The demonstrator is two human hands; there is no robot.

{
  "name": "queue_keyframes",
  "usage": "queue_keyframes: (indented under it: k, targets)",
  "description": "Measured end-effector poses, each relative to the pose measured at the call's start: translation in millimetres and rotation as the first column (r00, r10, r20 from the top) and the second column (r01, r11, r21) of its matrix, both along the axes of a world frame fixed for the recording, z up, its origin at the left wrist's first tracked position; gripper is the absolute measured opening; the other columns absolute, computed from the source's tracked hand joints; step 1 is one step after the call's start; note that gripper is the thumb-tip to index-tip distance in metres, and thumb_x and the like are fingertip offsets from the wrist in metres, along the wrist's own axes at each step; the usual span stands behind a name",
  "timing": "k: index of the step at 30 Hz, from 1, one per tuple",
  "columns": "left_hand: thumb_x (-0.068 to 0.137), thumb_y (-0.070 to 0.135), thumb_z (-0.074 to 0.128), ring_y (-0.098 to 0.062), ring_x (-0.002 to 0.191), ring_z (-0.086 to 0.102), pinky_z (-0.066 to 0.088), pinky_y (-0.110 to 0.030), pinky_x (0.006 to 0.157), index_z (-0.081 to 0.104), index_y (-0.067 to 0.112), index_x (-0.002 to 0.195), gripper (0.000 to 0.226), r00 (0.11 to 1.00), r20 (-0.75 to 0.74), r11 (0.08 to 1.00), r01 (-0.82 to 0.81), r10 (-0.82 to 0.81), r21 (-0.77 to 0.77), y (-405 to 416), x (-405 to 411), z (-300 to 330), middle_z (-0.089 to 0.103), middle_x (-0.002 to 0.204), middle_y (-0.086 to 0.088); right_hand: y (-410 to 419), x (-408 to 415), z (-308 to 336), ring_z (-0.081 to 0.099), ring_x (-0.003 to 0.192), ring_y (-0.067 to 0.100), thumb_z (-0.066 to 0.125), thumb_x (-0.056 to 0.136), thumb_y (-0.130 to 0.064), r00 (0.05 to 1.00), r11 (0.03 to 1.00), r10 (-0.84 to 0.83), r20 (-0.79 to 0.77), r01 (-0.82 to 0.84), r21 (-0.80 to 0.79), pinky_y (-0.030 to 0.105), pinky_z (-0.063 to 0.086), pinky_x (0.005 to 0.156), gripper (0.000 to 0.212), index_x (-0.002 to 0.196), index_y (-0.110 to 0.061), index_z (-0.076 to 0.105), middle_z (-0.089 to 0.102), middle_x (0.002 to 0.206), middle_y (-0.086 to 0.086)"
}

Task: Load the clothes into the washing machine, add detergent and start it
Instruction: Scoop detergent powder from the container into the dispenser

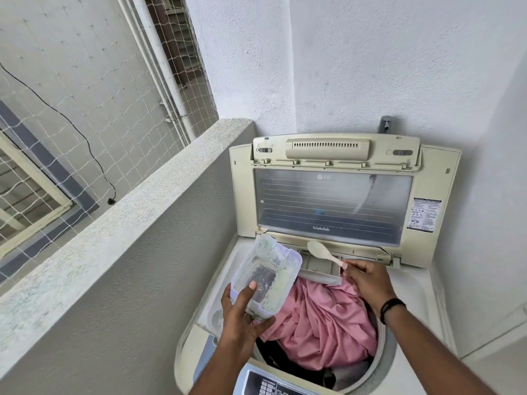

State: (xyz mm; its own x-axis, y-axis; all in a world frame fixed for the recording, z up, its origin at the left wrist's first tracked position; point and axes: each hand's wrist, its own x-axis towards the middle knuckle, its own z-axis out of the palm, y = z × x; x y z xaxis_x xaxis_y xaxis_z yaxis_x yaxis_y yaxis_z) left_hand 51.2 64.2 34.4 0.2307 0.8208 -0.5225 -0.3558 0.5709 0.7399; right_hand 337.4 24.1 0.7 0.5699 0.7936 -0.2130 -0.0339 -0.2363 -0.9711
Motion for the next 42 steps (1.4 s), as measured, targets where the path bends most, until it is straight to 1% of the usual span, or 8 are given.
queue_keyframes:
  k: [8,17,21,25,29,34,37,42]
  targets:
    - [0.042,0.044,0.097,-0.041,0.117,0.062,0.056,-0.063,0.085,0.04,0.043,0.142,0.115,0.999,-0.002,0.997,0.038,-0.038,0.071,-7.1,-10.5,1.7,0.056,0.137,-0.014,-29.4,-23.2,89.5,0.041,0.041,0.011,0.064,0.091,-0.004,0.949,0.966,0.138,-0.284,-0.065,0.252,0.016,0.028,0.035,0.014,0.1,-0.004,0.076,0.062,0.068,0.011]
    - [0.053,0.035,0.09,-0.03,0.12,0.064,0.056,-0.061,0.087,0.039,0.047,0.142,0.103,0.991,-0.062,0.975,0.124,-0.115,0.186,-14.5,-28.0,6.2,0.063,0.134,-0.007,-41.3,-76.4,100.9,0.065,0.057,0.017,0.068,0.09,-0.006,0.891,0.907,0.41,0.196,-0.421,0.016,0.026,0.053,0.051,0.016,0.098,-0.016,0.077,0.075,0.076,0.0]
    - [0.056,0.033,0.09,-0.031,0.117,0.066,0.055,-0.063,0.089,0.039,0.047,0.141,0.1,0.979,-0.119,0.953,0.189,-0.164,0.236,-17.8,-28.8,9.1,0.065,0.132,-0.006,-39.0,-102.9,85.9,0.067,0.093,0.007,0.058,0.096,-0.022,0.639,0.846,0.513,0.573,-0.489,-0.212,0.028,0.055,0.089,0.023,0.114,-0.021,0.073,0.071,0.108,-0.01]
    - [0.057,0.035,0.09,-0.03,0.113,0.069,0.055,-0.062,0.089,0.039,0.047,0.141,0.099,0.972,-0.155,0.943,0.212,-0.177,0.256,-19.7,-27.2,11.4,0.068,0.128,-0.006,-41.3,-119.7,81.9,0.061,0.077,0.012,0.04,0.101,-0.027,0.323,0.811,0.511,0.797,-0.489,-0.322,0.028,0.052,0.071,0.029,0.109,-0.023,0.068,0.058,0.094,-0.007]
    - [0.057,0.038,0.09,-0.031,0.112,0.069,0.057,-0.058,0.087,0.038,0.049,0.141,0.1,0.972,-0.173,0.947,0.2,-0.159,0.25,-18.3,-28.5,10.2,0.066,0.13,-0.009,-41.9,-125.8,77.9,0.06,0.075,0.018,0.039,0.1,-0.025,0.218,0.761,0.556,0.802,-0.522,-0.386,0.033,0.05,0.067,0.028,0.099,-0.019,0.066,0.056,0.092,-0.004]
    - [0.054,0.041,0.093,-0.032,0.116,0.067,0.055,-0.062,0.09,0.041,0.051,0.139,0.1,0.97,-0.179,0.946,0.204,-0.162,0.252,-16.9,-28.7,9.9,0.067,0.129,-0.007,-40.2,-133.5,72.1,0.061,0.081,0.019,0.04,0.095,-0.026,0.274,0.735,0.594,0.756,-0.566,-0.372,0.04,0.052,0.073,0.029,0.093,-0.018,0.067,0.058,0.09,-0.005]
    - [0.056,0.04,0.091,-0.029,0.113,0.069,0.055,-0.062,0.09,0.039,0.049,0.14,0.098,0.97,-0.181,0.946,0.207,-0.165,0.251,-17.5,-27.9,10.6,0.07,0.124,-0.003,-35.4,-134.7,66.7,0.062,0.083,0.016,0.043,0.091,-0.025,0.418,0.752,0.61,0.673,-0.573,-0.326,0.04,0.053,0.077,0.029,0.09,-0.017,0.071,0.065,0.092,-0.005]
    - [0.057,0.042,0.09,-0.031,0.114,0.068,0.056,-0.06,0.088,0.037,0.05,0.14,0.099,0.968,-0.194,0.948,0.206,-0.161,0.241,-16.3,-28.6,12.0,0.068,0.129,-0.005,-34.0,-132.3,69.6,0.071,0.091,0.004,0.056,0.095,-0.014,0.691,0.795,0.604,0.398,-0.559,-0.235,0.012,0.052,0.078,0.024,0.109,-0.016,0.075,0.075,0.105,-0.004]
